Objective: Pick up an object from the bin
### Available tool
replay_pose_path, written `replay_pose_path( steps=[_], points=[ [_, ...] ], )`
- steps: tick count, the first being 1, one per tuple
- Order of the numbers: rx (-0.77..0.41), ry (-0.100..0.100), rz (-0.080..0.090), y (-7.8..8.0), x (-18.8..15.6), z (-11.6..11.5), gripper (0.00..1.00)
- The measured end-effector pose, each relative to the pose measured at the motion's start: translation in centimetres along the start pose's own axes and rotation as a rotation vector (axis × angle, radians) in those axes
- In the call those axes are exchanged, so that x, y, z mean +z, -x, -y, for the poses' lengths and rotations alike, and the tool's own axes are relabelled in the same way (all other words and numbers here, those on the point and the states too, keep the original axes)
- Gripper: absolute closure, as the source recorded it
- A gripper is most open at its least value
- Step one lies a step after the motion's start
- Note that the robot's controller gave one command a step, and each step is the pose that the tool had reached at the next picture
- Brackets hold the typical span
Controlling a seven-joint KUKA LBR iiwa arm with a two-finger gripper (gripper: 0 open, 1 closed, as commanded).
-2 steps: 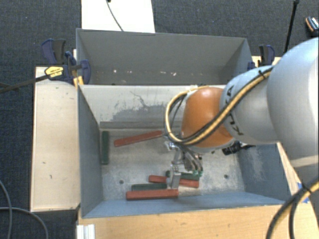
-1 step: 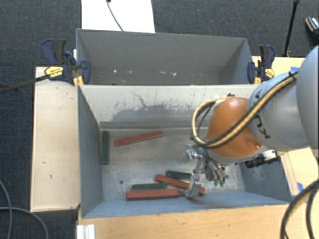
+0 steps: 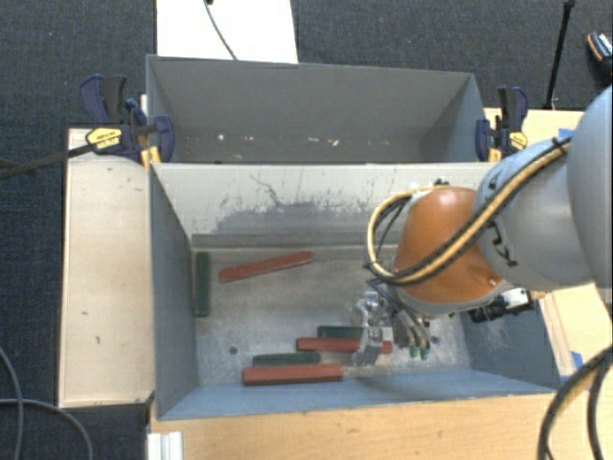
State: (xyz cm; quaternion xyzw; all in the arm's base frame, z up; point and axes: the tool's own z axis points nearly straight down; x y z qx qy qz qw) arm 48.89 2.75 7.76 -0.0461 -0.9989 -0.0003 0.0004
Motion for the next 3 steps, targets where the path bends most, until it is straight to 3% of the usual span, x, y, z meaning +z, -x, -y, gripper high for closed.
replay_pose_path(
  steps=[1, 2, 3],
  points=[
    [0.004, 0.006, 0.009, -1.2, -10.8, -8.4, 1.00],
    [0.027, 0.004, 0.004, 0.5, -10.1, -14.6, 1.00],
    [0.000, 0.005, 0.009, -2.3, -21.4, -17.0, 1.00]
  ],
)
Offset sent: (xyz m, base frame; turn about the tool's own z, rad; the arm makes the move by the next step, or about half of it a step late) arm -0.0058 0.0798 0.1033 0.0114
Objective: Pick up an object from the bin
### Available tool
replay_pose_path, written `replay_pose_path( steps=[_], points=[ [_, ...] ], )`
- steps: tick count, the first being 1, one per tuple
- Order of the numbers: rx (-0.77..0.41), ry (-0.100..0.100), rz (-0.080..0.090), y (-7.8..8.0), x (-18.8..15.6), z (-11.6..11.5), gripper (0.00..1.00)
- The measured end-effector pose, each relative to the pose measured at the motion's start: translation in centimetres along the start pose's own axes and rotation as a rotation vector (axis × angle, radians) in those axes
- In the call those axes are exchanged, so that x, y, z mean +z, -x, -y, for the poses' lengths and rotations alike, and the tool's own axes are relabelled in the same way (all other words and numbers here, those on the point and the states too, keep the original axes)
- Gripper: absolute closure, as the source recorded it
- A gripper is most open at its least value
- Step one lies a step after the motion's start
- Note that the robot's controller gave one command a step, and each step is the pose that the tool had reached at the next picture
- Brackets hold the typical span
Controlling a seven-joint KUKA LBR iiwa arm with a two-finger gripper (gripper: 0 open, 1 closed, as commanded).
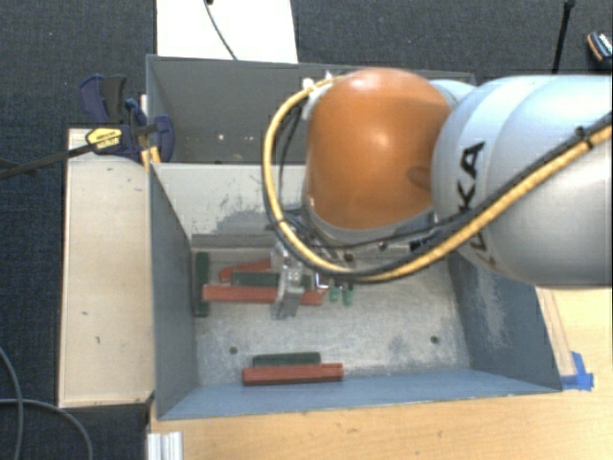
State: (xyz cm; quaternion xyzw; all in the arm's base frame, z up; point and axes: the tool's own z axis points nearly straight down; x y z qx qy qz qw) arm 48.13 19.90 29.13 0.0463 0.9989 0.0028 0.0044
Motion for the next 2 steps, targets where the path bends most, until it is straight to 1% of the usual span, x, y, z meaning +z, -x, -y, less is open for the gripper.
replay_pose_path(
  steps=[1, 2],
  points=[
    [-0.146, -0.006, -0.011, 1.0, 1.8, 0.2, 1.00],
    [-0.305, -0.003, -0.004, 3.3, 2.5, 1.6, 1.00]
  ],
)
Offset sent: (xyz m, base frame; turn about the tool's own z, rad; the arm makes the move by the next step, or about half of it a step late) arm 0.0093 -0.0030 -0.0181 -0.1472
